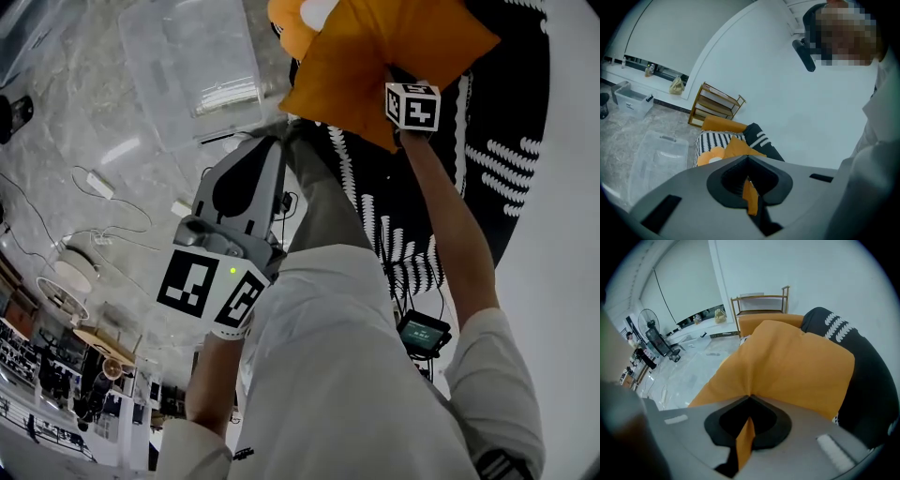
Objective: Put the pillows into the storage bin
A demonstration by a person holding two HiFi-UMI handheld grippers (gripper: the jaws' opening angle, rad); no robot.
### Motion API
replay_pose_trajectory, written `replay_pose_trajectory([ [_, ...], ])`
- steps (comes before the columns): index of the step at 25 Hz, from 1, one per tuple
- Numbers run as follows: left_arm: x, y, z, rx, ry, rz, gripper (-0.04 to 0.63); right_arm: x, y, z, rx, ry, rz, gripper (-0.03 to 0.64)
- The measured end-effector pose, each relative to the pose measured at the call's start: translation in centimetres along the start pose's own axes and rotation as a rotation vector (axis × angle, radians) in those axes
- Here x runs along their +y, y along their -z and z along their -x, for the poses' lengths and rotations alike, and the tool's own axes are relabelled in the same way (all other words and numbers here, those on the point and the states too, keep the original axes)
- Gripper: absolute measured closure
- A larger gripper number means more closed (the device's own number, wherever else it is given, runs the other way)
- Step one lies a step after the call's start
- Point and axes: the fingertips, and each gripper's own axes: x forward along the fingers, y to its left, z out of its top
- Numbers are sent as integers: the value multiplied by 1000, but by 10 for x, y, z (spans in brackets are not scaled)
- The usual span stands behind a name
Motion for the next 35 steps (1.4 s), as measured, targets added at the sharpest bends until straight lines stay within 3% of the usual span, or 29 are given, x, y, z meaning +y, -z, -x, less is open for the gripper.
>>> replay_pose_trajectory([
  [15, 15, -3, 24, -53, -24, 37, 588, 65, -40, 44, -104, -85, 45, 603],
  [35, 57, -12, 108, -174, -132, 127, 588, 239, -76, 62, -127, -309, 301, 603],
])
